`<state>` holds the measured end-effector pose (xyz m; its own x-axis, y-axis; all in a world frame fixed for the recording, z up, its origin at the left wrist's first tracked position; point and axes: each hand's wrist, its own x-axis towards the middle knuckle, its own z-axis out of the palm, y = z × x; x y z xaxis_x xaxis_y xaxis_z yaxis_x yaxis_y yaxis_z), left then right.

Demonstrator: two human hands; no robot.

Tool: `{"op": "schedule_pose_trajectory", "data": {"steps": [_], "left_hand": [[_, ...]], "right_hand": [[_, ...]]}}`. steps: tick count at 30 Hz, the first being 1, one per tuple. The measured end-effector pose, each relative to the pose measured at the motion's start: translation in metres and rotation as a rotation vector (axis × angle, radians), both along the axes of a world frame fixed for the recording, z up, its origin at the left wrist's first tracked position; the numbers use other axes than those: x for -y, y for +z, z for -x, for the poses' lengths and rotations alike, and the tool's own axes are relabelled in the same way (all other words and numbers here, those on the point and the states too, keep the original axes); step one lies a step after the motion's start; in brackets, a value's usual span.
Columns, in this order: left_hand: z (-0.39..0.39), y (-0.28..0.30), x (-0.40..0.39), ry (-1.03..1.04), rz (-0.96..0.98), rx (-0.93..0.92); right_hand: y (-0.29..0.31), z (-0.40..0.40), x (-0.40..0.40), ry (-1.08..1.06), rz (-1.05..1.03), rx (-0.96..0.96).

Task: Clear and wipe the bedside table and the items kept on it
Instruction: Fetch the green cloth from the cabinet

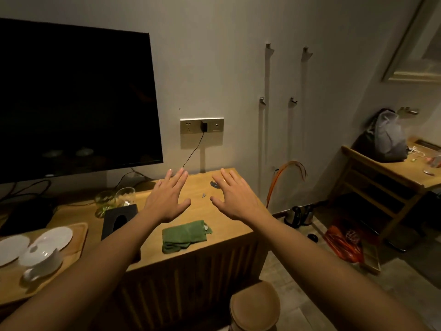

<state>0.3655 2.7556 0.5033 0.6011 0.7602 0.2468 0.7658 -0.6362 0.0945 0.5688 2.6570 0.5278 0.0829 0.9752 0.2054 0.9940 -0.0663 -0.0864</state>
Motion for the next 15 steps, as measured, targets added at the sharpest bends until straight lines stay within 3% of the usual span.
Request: {"op": "schedule_pose_trajectory", "data": {"steps": [6, 15], "left_hand": [[-0.015, -0.019, -0.082, -0.031, 0.05, -0.03], [-0.047, -0.097, -0.127, -0.043, 0.229, -0.075]], "right_hand": [[-0.023, -0.013, -0.074, -0.047, 0.036, -0.043], [-0.106, -0.036, -0.139, -0.014, 0.232, -0.128]]}}
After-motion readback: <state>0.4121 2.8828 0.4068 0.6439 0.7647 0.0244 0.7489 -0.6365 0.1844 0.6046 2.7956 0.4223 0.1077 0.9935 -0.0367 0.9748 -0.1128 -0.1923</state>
